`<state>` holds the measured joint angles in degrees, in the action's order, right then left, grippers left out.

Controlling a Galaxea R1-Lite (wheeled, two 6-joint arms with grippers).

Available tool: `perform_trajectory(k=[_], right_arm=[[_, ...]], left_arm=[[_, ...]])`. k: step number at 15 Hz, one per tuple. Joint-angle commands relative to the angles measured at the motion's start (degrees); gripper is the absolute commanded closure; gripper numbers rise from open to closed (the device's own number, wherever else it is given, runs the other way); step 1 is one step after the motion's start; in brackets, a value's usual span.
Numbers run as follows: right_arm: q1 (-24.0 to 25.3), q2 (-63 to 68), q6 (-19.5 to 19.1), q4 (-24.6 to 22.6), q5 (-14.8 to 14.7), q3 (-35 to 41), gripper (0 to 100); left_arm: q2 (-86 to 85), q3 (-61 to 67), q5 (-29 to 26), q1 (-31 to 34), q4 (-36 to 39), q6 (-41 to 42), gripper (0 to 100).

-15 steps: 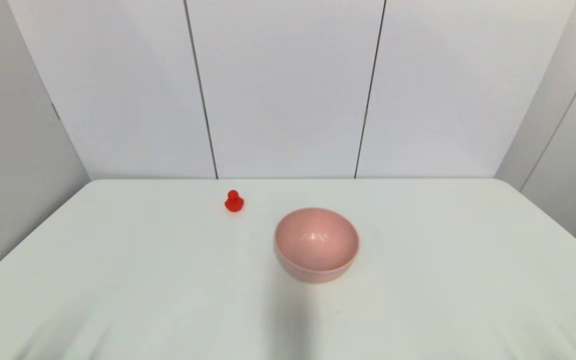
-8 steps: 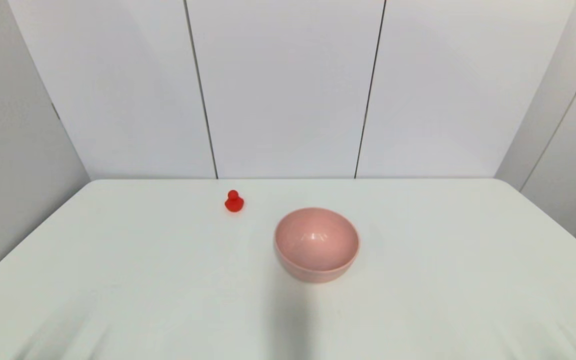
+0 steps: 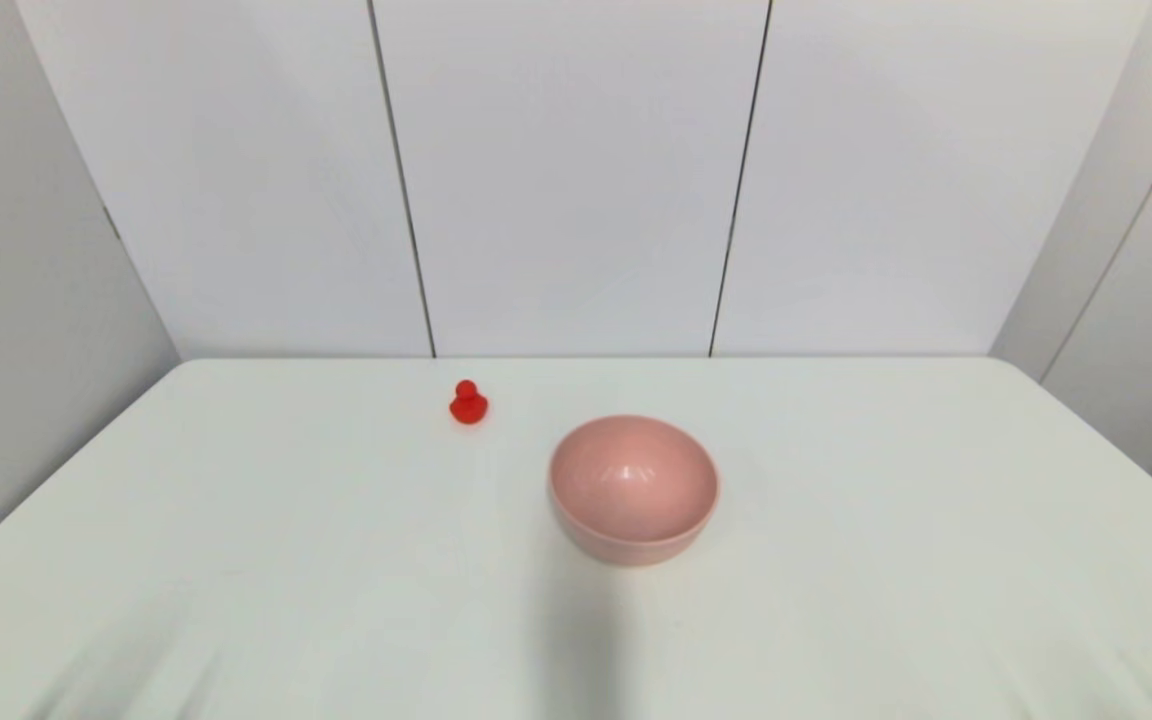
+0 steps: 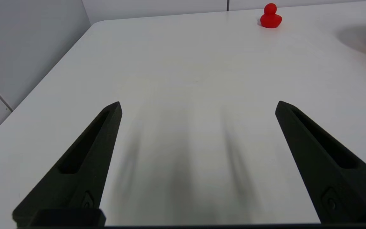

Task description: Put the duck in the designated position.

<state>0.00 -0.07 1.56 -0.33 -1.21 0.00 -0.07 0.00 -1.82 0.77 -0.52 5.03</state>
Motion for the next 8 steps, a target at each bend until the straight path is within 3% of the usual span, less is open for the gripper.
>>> perform_trajectory(k=[1, 8], right_arm=[[0.0, 0.07, 0.02, -0.02, -0.02, 0.0, 0], [0.0, 0.07, 0.02, -0.02, -0.02, 0.0, 0]], left_arm=[[-0.01, 0.0, 0.06, 0.02, 0.0, -0.73, 0], [6.93, -2.46, 1.82, -0.15, -0.18, -2.57, 0]])
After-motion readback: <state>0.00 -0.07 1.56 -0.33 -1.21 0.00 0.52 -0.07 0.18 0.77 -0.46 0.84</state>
